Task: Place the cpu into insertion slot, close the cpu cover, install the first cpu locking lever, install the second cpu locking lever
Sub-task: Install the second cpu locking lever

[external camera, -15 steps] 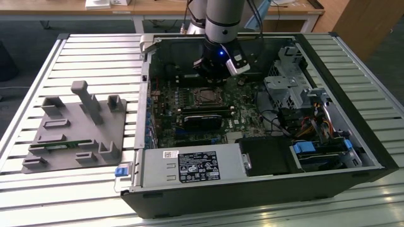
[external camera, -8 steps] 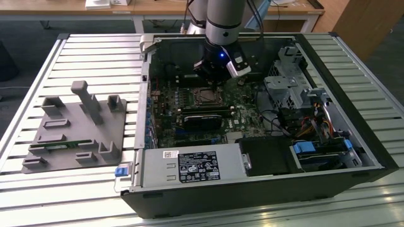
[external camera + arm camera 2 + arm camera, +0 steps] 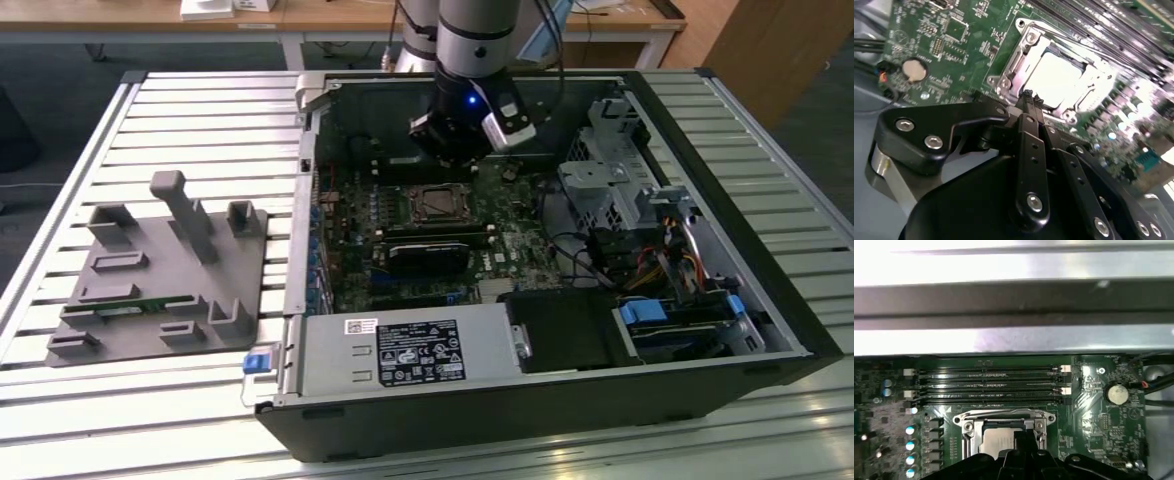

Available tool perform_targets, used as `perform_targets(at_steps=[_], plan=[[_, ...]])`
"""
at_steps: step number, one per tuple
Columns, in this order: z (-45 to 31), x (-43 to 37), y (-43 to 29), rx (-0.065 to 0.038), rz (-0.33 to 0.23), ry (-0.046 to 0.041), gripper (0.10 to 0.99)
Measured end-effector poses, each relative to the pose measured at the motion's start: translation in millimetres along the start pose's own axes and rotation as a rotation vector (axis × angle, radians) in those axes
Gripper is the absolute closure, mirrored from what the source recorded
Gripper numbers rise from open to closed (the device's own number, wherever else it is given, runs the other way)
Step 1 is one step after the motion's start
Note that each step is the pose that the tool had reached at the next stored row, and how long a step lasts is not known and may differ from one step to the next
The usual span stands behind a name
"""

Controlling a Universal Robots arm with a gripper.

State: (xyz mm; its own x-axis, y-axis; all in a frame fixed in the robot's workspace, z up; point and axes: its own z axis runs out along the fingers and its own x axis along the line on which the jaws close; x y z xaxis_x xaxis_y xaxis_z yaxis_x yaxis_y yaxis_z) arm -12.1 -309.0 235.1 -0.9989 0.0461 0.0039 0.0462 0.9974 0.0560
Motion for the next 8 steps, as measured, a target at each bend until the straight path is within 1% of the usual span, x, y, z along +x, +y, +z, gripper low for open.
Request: perform_targets(at_steps=[1, 3, 6, 8], plan=[[-2.8, 0.0, 0.0, 0.000, 0.000, 0.0000, 0.976], [-5.0, -0.1, -1.2, 0.000, 0.000, -0.0001, 0.976], [-5.3, -0.3, -6.7, 0.000, -0.001, 0.0000, 0.976], [-5.7, -0.5, -12.1, 0.000, -0.001, 0.0000, 0.976]])
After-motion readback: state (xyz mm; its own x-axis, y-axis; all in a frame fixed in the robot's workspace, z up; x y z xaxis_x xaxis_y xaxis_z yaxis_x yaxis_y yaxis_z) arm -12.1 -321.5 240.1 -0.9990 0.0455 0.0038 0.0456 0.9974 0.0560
